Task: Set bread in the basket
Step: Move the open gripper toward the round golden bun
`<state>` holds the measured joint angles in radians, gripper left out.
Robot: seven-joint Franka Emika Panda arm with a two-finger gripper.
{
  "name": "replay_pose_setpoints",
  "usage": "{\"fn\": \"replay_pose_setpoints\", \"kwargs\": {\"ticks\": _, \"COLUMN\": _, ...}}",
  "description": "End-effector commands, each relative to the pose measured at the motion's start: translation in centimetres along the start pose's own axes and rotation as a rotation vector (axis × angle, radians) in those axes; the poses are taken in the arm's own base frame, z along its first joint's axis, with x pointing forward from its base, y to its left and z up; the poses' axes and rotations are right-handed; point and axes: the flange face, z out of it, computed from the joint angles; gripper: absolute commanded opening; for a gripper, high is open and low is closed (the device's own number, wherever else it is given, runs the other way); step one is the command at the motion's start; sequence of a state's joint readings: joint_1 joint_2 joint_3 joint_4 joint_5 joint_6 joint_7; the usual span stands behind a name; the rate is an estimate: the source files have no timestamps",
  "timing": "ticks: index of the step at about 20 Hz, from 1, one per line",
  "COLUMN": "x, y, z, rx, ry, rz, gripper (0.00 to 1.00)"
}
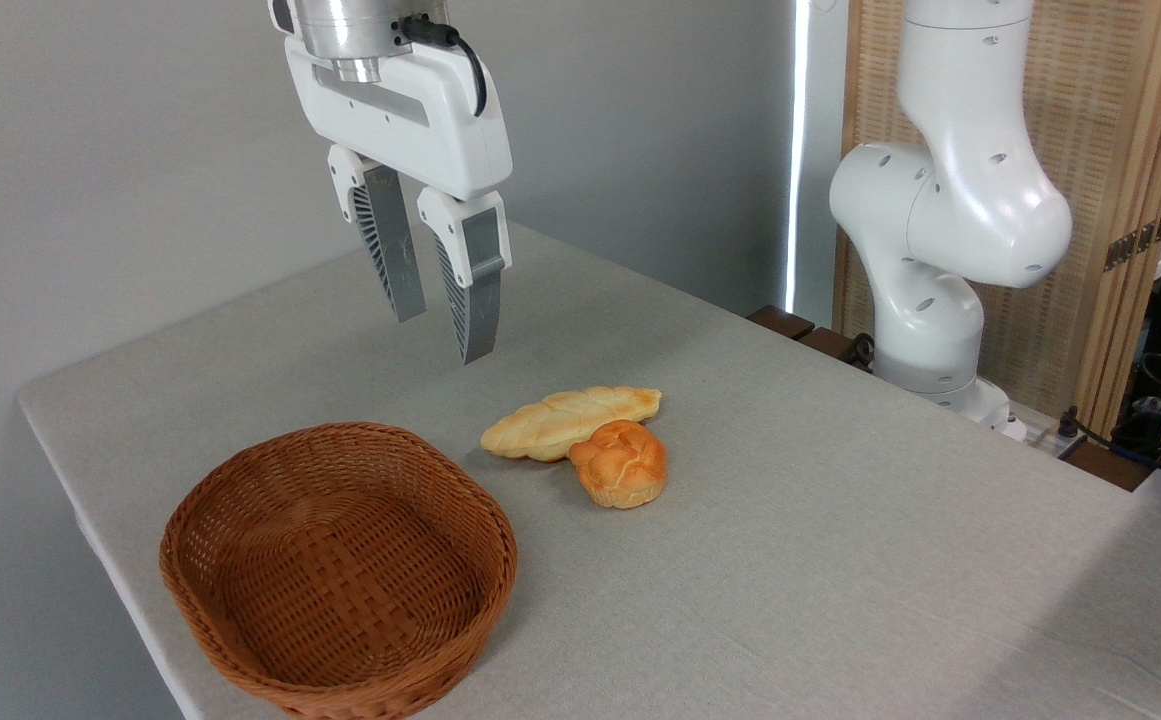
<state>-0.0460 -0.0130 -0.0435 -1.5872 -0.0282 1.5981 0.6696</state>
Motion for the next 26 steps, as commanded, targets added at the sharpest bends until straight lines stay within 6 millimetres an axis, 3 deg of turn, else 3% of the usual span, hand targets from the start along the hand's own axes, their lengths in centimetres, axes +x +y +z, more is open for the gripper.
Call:
{"fn": "replay_pose_setpoints", "kwargs": {"ticks": 1, "x": -0.2, "y": -0.1, "z": -0.1, "rx": 0.011, "ry": 0.008, "rz": 0.017, "gripper": 1.00}}
{"fn": "replay_pose_setpoints", "kwargs": {"ticks": 11, "x": -0.8, "y": 0.4, "z": 1.0, "rx": -0.003, "ry": -0.014, "rz": 0.018, "gripper": 1.00}}
{"fn": "replay_pose_setpoints", "kwargs": {"ticks": 18, "x": -4.2, "y": 3.0, "z": 2.5, "rx": -0.011, "ry": -0.045, "rz": 0.020, "gripper": 1.00}}
{"fn": "replay_pose_setpoints", "kwargs": {"ticks": 22, "x": -6.8, "y": 3.5, "z": 2.9, "rx": 0.001, "ry": 0.017, "rz": 0.009, "gripper": 1.00}}
{"fn": "replay_pose_setpoints", "kwargs": {"ticks": 26, "x": -8.6, "y": 3.7, "z": 4.9, "rx": -0.070, "ry": 0.023, "rz": 0.017, "gripper": 1.00}}
